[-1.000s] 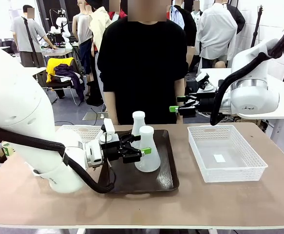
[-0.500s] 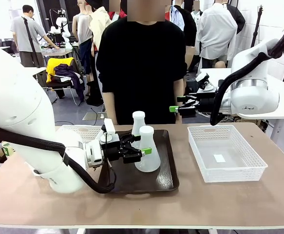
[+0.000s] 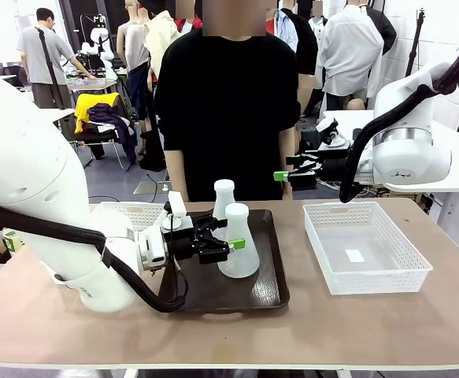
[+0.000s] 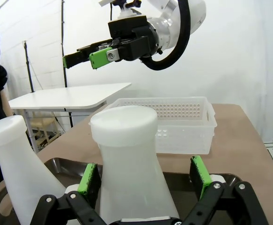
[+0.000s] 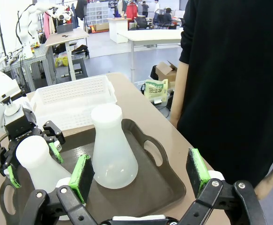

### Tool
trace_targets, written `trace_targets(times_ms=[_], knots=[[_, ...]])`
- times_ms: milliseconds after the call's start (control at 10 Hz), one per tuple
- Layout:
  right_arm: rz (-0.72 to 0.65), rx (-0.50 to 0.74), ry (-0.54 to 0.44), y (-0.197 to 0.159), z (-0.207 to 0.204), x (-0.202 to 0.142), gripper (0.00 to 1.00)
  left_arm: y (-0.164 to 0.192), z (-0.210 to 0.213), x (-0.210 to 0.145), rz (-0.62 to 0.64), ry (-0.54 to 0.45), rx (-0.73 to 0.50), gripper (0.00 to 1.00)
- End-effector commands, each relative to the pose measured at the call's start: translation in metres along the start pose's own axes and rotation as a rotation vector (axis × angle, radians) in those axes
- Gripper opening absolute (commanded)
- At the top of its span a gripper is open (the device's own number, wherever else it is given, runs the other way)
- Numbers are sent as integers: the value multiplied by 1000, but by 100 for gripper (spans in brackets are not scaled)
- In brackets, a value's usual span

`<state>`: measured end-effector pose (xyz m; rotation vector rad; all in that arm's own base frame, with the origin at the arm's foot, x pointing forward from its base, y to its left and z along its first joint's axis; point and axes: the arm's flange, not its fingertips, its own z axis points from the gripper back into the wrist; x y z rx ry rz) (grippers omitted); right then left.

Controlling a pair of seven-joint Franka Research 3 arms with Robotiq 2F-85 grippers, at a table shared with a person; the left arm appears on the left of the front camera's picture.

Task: Prepare the laboratory tools.
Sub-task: Place the picked Big flask upright in the Handle tray as directed by the person.

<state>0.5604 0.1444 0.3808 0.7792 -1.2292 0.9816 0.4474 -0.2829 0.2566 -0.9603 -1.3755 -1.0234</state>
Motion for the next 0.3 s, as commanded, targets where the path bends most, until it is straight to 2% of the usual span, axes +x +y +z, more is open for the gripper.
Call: trace_targets(times_ms=[0,200], knots=[[-8,3,9,1,0,0,100,2,-1,0,-5,-3,7,100],[-8,3,9,1,0,0,100,2,-1,0,-5,-3,7,100]])
